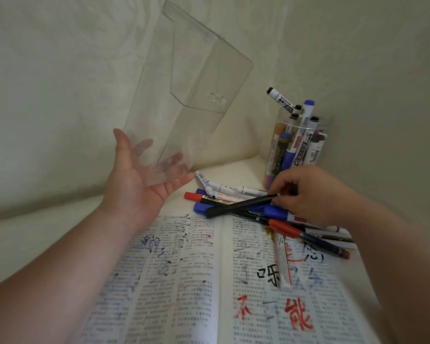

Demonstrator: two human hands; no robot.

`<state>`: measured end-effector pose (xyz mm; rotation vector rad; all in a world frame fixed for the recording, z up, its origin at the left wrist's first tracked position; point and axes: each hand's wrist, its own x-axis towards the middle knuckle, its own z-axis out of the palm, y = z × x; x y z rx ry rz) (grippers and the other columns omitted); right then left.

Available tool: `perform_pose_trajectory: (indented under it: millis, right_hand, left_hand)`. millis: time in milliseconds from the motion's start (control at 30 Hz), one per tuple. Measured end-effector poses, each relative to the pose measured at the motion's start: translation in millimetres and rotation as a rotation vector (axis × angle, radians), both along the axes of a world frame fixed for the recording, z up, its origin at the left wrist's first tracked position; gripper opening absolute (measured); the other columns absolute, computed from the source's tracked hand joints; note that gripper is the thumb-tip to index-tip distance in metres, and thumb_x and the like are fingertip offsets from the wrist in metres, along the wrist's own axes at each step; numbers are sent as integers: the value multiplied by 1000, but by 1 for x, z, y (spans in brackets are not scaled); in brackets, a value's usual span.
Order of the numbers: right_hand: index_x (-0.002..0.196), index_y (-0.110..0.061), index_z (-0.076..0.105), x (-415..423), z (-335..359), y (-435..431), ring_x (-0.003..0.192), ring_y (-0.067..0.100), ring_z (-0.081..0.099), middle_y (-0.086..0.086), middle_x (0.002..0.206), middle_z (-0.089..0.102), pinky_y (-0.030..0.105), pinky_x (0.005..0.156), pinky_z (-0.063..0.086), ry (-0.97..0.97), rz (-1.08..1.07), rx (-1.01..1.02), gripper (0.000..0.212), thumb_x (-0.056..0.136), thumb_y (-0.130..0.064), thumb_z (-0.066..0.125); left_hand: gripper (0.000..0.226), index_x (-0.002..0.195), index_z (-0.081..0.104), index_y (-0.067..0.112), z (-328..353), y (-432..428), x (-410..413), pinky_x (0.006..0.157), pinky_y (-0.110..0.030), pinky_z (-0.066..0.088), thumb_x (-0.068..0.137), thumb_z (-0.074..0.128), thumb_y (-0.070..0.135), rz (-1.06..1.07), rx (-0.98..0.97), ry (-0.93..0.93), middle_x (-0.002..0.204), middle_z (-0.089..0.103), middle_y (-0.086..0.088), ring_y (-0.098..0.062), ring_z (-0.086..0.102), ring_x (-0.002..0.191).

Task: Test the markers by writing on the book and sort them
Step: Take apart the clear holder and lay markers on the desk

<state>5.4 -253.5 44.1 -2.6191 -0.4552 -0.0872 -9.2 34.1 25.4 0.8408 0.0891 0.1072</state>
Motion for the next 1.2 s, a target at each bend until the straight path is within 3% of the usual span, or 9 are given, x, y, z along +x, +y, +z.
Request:
perform_pose_trajectory:
  millis: [200, 300, 433, 567, 667, 767, 933, 1067, 1200]
  right_hand:
    - [95, -35, 73, -3, -7, 16, 95, 4, 58, -13, 102, 62, 32, 91, 52, -63, 38, -61, 6, 89, -33, 73]
    - [96, -33, 73, -10, -11, 27, 94, -1, 55, -20, 95, 60, 27, 86, 48, -154, 81, 22, 11, 87, -39, 75]
    - [125, -31, 65, -24, -14, 53, 101, -1, 58, -22, 104, 66, 17, 78, 41, -168, 109, 341, 64, 72, -65, 73]
    - [159, -32, 21, -31, 1, 80, 116, -6, 57, -22, 125, 63, 18, 88, 47, 27, 85, 664, 125, 57, -76, 78]
    - [158, -37, 16, -38, 16, 101, 113, -3, 58, -18, 123, 62, 15, 80, 45, 34, 6, 740, 128, 55, -74, 82]
    - [150, -29, 31, -28, 31, 109, 100, 1, 63, -12, 112, 65, 20, 79, 50, -36, -109, 704, 113, 58, -67, 85]
    - [140, -24, 41, -1, 53, 99, 94, 0, 59, -12, 112, 62, 16, 65, 40, -147, -222, 690, 93, 67, -62, 85]
    - [143, -21, 35, 15, 45, 98, 99, 6, 55, -10, 116, 52, 14, 65, 38, -265, -312, 607, 95, 69, -54, 86]
    - [141, -17, 32, 29, 22, 103, 109, 16, 54, -3, 120, 50, 29, 85, 54, -354, -357, 445, 100, 66, -56, 86]
  left_hand:
    - [73, 134, 51, 22, -3, -3, 0, 83, -59, 58, 89, 40, 77, -55, 19, 2, 114, 69, -31, -47, 69, 104]
    - [72, 136, 50, 21, -4, -4, -1, 77, -57, 60, 90, 38, 76, -77, 28, 6, 115, 69, -30, -48, 69, 103]
    - [70, 134, 48, 18, -5, -6, -3, 66, -47, 63, 92, 34, 73, -116, 90, 7, 114, 70, -27, -47, 70, 100]
    - [67, 135, 46, 18, -6, -10, -2, 92, -61, 54, 95, 31, 71, -120, 178, -10, 115, 71, -23, -44, 70, 103]
    - [65, 134, 49, 15, -6, -12, 0, 84, -59, 57, 96, 33, 67, -65, 228, 1, 113, 73, -19, -40, 72, 99]
    - [66, 134, 48, 12, -9, -9, 1, 70, -53, 61, 96, 37, 64, -43, 275, -10, 117, 71, -21, -41, 73, 97]
    - [57, 143, 46, 18, -16, -6, -1, 63, -40, 59, 99, 43, 53, -52, 559, -103, 114, 72, -11, -27, 72, 91]
    - [31, 135, 50, 34, -22, -8, 2, 75, -17, 47, 105, 47, 39, 91, 1045, -256, 110, 71, 15, 3, 61, 83]
    - [36, 118, 65, 31, -30, 2, 10, 90, -7, 33, 94, 56, 5, 80, 1499, -451, 117, 58, 22, 3, 50, 106]
